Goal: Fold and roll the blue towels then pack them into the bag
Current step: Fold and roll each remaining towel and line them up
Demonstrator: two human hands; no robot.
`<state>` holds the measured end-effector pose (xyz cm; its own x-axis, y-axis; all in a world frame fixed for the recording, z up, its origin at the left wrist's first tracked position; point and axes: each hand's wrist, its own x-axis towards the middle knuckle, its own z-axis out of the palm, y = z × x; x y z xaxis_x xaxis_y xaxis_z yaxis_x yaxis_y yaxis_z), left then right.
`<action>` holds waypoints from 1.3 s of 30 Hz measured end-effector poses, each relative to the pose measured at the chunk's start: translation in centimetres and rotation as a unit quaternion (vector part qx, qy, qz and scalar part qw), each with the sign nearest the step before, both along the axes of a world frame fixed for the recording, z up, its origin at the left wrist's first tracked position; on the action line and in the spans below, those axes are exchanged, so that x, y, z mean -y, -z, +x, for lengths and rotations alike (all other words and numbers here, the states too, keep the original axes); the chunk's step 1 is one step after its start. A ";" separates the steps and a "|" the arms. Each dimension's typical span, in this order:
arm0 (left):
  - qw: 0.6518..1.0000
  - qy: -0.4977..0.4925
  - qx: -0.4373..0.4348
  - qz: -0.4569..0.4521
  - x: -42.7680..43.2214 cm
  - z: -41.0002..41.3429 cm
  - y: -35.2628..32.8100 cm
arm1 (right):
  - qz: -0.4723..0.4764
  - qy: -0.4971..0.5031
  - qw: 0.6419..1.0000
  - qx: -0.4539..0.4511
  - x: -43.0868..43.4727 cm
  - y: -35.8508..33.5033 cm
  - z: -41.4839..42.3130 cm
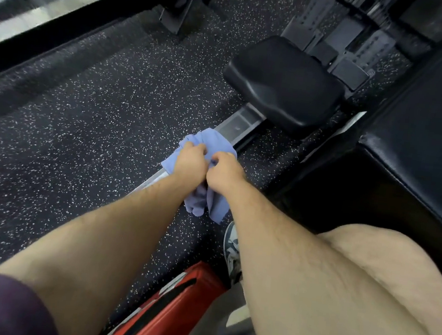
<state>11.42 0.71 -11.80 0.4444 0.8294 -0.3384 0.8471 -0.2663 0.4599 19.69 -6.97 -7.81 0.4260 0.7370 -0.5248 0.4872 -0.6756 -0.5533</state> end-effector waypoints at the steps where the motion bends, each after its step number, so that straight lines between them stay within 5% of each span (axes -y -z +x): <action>1: 1.000 0.003 -0.005 0.009 -0.2 -0.1 0.1 | 0.000 0.001 1.000 -0.004 0.0 0.1 0.1; 4: 0.999 -0.014 -0.025 0.013 -0.4 -0.1 0.1 | -0.001 0.004 1.000 0.006 0.1 0.3 0.4; 10: 0.974 -0.092 0.205 -0.017 1.5 0.2 -4.6 | 0.098 0.087 0.991 -0.008 -0.5 -1.2 0.2; 15: 0.905 -0.177 0.377 -0.091 2.3 -0.2 -8.0 | 0.144 0.160 0.976 0.013 -0.8 -3.9 0.3; 21: 0.920 -0.169 0.329 -0.130 3.3 0.6 -12.9 | 0.224 0.169 0.959 0.030 0.9 -10.4 0.1; 25: 0.786 -0.247 0.477 -0.307 5.7 1.3 -18.9 | 0.266 0.130 0.954 0.042 4.1 -14.8 0.4; 30: 0.814 -0.113 0.515 -0.245 11.4 2.8 -26.0 | 0.387 0.115 0.911 0.084 10.9 -20.4 0.7; 39: 0.798 0.048 0.557 -0.223 25.8 11.2 -34.7 | 0.469 0.228 0.836 0.170 27.5 -30.5 7.3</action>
